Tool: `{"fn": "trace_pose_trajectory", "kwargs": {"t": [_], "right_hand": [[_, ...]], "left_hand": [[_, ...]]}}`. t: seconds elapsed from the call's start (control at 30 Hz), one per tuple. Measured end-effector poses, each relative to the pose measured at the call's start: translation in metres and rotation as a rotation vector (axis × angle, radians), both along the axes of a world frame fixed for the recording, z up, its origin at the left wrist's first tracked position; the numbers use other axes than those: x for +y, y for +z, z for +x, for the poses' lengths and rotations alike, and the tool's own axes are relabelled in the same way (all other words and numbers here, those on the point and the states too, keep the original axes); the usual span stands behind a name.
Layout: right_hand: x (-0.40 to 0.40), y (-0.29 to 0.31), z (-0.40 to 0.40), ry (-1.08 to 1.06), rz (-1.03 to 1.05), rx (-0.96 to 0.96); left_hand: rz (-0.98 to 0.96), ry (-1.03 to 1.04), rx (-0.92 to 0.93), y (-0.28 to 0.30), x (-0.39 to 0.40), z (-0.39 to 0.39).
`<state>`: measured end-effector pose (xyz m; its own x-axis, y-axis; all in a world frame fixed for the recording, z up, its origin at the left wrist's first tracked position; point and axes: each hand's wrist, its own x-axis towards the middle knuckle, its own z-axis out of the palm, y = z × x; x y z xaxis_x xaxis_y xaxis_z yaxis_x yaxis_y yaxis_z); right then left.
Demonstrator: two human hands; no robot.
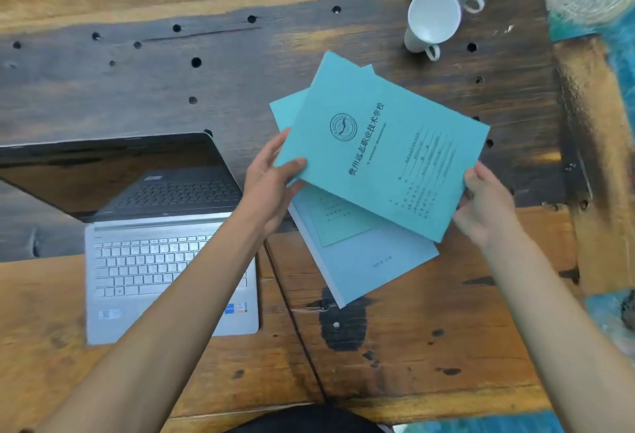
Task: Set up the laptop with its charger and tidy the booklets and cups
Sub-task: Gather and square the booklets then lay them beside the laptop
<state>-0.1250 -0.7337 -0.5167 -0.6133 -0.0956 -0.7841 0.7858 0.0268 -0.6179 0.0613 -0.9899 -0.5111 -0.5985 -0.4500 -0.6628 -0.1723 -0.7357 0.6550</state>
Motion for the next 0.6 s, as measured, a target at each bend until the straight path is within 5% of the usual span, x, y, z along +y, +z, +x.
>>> {"fn": "trace_pose_trajectory", "kwargs": {"t": [0.13,0.4,0.6], "right_hand": [[0.008,-0.002,0.051,-0.055,-0.064,-0.063],[-0.004,-0.02,0.122,-0.061,0.067,-0.163],[-0.009,-0.031,0.129,-0.107,0.202,-0.157]], "left_hand": [[-0.071,0.19,-0.082,0.001,-0.018,-0.034],[-0.242,0.075,-0.35,-0.026,-0.048,-0.07],[-0.36,0.016,-0.364,-0.046,-0.056,-0.069]]}}
